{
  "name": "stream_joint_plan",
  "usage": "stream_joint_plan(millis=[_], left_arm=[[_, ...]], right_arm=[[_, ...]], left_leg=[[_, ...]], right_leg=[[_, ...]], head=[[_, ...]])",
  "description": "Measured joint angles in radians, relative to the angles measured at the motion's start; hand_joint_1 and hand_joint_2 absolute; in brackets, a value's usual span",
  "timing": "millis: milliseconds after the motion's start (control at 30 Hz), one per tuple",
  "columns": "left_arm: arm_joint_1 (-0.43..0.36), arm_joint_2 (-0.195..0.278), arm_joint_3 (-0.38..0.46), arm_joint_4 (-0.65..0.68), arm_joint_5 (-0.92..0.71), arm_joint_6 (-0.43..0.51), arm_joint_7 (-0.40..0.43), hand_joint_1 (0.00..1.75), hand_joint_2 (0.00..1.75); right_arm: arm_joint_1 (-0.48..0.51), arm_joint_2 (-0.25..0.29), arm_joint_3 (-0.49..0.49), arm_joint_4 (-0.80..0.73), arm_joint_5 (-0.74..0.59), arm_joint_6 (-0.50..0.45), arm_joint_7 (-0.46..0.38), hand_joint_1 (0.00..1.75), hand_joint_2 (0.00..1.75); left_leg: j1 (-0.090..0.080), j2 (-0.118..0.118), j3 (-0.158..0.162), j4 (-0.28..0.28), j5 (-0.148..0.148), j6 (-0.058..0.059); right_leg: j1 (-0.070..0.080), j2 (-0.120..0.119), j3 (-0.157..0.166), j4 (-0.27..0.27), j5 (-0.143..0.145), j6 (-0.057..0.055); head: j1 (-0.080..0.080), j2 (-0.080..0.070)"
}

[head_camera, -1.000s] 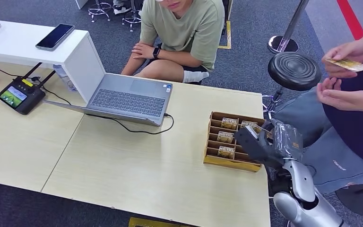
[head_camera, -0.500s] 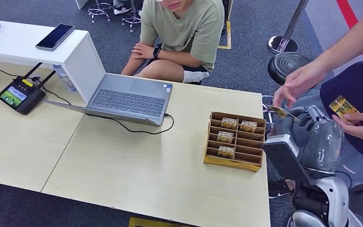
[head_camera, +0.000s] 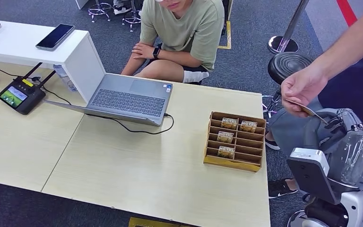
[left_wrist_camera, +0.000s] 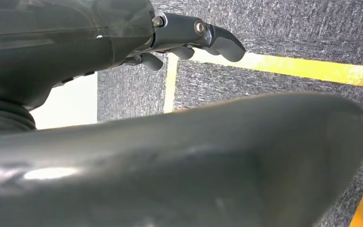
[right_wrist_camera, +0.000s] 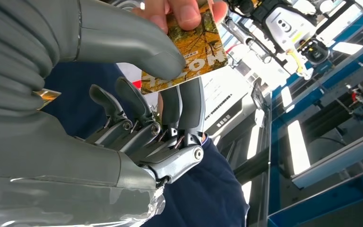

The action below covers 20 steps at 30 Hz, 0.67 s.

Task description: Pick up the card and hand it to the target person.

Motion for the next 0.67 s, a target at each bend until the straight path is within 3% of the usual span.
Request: stream_joint_plan(millis=[67,167,200,300,333,667], left_arm=[[0.000,0.000,0.000,0.000,0.001,-0.004,0.003,0.00,0.00],[0.000,0.000,0.000,0.000,0.001,-0.010,0.005,0.00,1.31],[0.000,0.000,0.000,0.000,0.000,-0.010,0.006,0.00,1.75],[-0.001,0.000,0.000,0.000,-0.009,-0.010,0.011,0.00,0.44],[-0.001,0.000,0.000,0.000,-0.012,-0.009,0.011,0.00,0.00],[-0.001,0.000,0.000,0.000,0.002,-0.007,0.005,0.00,0.00]], right_arm=[[0.001,0.002,-0.005,0.000,0.000,0.003,0.000,1.44,1.75],[0.002,0.005,-0.008,0.000,0.000,0.011,0.000,1.30,1.75],[0.002,0.005,-0.008,0.000,0.000,0.016,0.000,0.95,1.75],[0.001,0.006,-0.008,0.000,-0.004,0.024,0.000,0.00,1.75],[0.001,0.007,-0.008,0.000,-0.006,0.025,0.000,0.00,1.75],[0.002,0.015,-0.012,0.000,-0.012,0.025,0.001,0.00,1.75]], left_leg=[[0.000,0.000,0.000,0.000,0.000,0.000],[0.000,0.000,0.000,0.000,0.000,0.000],[0.000,0.000,0.000,0.000,0.000,0.000],[0.000,0.000,0.000,0.000,0.000,0.000],[0.000,0.000,0.000,0.000,0.000,0.000],[0.000,0.000,0.000,0.000,0.000,0.000]], right_leg=[[0.000,0.000,0.000,0.000,0.000,0.000],[0.000,0.000,0.000,0.000,0.000,0.000],[0.000,0.000,0.000,0.000,0.000,0.000],[0.000,0.000,0.000,0.000,0.000,0.000],[0.000,0.000,0.000,0.000,0.000,0.000],[0.000,0.000,0.000,0.000,0.000,0.000]], head=[[0.000,0.000],[0.000,0.000],[0.000,0.000],[0.000,0.000],[0.000,0.000],[0.000,0.000]])
